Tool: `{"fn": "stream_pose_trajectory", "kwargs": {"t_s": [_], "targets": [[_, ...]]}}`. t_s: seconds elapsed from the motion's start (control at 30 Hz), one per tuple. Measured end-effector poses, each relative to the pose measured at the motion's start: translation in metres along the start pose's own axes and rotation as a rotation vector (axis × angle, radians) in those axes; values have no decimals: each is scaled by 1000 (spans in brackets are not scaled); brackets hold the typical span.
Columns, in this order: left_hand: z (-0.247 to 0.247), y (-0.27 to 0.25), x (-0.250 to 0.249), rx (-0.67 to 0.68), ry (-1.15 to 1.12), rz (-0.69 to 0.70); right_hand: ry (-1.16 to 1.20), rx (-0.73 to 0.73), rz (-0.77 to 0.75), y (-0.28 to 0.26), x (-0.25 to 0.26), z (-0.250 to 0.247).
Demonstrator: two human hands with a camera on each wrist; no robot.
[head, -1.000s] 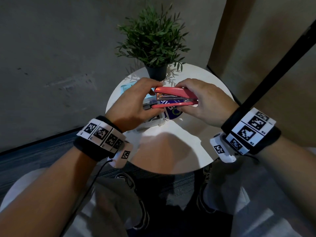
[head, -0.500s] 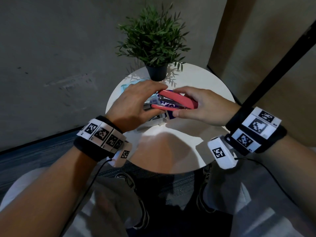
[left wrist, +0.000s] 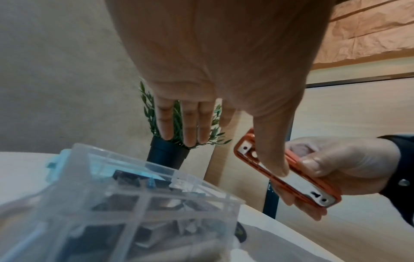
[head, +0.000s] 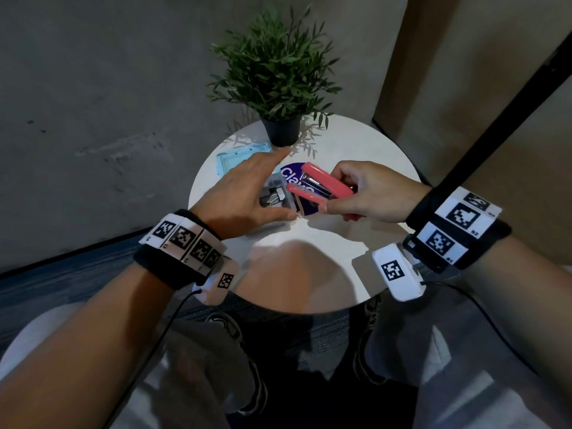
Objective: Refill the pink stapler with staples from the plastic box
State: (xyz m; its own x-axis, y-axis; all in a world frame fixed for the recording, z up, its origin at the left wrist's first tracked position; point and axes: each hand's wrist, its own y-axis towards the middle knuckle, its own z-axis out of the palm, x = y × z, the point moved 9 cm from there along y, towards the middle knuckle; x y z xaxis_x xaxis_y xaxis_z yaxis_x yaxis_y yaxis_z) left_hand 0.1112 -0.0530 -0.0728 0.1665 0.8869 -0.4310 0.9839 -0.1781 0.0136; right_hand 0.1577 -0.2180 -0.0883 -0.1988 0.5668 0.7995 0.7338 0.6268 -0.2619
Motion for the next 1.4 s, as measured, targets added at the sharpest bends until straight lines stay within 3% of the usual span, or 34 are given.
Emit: {"fn": "stream_pose_trajectory", "kwargs": {"t_s": [0.17,0.53,0.9,1.13,1.4], "targets": [[27,-2,36,233,195,-148,-206,-150,113,6,-20,-18],[26,0,39,245,184,-171,-405,-346,334,18,-64,-55],[24,-1,35,240,183,-180,-516,-361,345,29,-71,-46],[24,-1,36,237,182,-178,-516,-259,361,34,-73,-42],[22,0,33,267,175,-199,-507,-255,381,20,-58,-45]]}}
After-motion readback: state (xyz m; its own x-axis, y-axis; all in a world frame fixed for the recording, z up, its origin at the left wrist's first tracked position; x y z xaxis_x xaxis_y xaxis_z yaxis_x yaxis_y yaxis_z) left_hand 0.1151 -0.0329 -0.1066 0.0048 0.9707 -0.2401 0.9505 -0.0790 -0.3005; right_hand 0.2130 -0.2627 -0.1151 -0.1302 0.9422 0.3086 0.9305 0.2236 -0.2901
